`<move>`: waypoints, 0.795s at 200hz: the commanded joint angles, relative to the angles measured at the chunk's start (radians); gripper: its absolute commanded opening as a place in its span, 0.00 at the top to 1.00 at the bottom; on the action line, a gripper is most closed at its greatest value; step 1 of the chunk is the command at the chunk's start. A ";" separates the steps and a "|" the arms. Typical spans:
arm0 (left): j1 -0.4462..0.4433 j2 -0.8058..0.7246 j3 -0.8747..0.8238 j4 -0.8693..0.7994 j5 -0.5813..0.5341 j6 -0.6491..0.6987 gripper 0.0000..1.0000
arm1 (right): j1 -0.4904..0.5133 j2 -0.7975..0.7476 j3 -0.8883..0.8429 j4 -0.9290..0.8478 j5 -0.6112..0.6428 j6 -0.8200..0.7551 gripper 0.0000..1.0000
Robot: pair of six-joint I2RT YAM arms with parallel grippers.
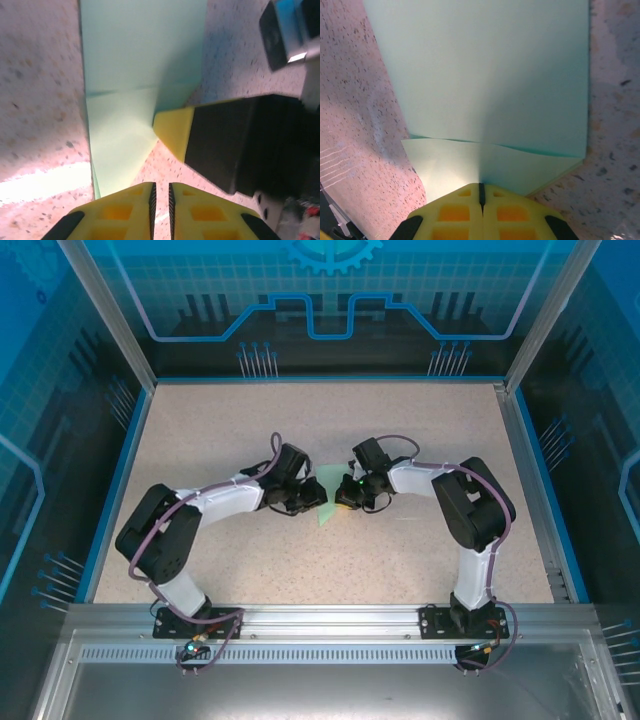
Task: Fold a paper plane with a square sheet of paper (pick it up from the middle)
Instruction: Third fold the triangle at the center of the table.
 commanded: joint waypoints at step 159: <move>-0.046 0.113 -0.079 -0.030 -0.046 -0.052 0.95 | -0.027 -0.030 -0.036 -0.017 -0.037 -0.022 1.00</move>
